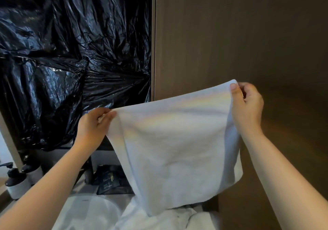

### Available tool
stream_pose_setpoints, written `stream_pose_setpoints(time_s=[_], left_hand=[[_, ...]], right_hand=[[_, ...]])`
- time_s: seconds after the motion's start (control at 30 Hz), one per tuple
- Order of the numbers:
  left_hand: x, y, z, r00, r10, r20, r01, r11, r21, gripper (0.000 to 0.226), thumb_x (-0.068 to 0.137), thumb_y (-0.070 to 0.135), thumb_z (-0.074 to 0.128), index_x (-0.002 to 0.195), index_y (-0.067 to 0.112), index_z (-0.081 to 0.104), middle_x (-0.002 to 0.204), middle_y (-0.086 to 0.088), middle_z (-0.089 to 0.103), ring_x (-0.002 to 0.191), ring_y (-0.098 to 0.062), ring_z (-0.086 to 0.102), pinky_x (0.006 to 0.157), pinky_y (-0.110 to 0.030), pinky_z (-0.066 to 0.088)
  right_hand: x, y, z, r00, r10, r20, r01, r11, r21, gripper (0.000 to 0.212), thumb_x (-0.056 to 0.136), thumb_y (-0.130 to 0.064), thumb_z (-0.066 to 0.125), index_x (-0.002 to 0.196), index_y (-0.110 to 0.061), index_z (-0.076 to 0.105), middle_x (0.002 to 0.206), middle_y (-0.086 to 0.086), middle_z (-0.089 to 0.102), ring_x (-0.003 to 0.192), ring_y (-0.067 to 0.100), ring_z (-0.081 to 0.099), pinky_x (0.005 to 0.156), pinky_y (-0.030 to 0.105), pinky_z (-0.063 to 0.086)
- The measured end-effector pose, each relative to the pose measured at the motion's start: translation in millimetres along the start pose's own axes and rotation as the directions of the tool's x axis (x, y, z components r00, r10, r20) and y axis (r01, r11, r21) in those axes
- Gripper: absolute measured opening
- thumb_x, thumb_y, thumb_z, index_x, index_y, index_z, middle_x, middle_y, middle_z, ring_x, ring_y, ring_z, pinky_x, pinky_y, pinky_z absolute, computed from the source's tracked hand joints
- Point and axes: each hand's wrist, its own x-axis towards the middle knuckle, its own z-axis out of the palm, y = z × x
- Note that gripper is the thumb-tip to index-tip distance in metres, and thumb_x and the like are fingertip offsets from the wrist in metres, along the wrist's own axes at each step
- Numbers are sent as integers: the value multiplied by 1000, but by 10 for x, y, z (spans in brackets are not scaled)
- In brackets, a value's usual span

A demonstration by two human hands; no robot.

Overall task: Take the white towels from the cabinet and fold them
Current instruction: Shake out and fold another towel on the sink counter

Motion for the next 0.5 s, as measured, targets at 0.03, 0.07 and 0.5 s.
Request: stream_pose_setpoints(time_s=[0.03, 0.07, 0.5], left_hand=[[20, 24, -13, 1000, -5, -5, 5, 1000, -15, 13, 92, 35, 61, 80, 33, 64, 73, 14, 63, 66, 1, 55, 56, -21, 40], [36, 49, -25, 1000, -12, -8, 11, 999, -30, 12, 91, 36, 62, 79, 36, 63, 74, 14, 63, 67, 1, 55, 57, -21, 41], [110, 96, -156, 982, -158, 105, 183, 935, -304, 20, 83, 40, 71, 80, 20, 72, 73, 5, 71, 58, -2, 64, 52, -16, 52]], right_hand=[[0, 28, 0, 1000, 9, -4, -9, 1000, -6, 20, 101, -33, 49, 102, -17, 61, 94, -1, 61, 88, 13, 55, 76, 24, 45], [-3, 59, 2, 1000, 21, -9, -21, 1000, -14, 23, 101, -33, 49, 104, -14, 62, 96, 1, 62, 90, 15, 55, 77, 28, 45], [-108, 387, 73, 984, 171, -54, -175, 981, -81, 31, 101, -31, 49, 99, -3, 62, 88, 6, 59, 82, 20, 51, 69, 24, 32]])
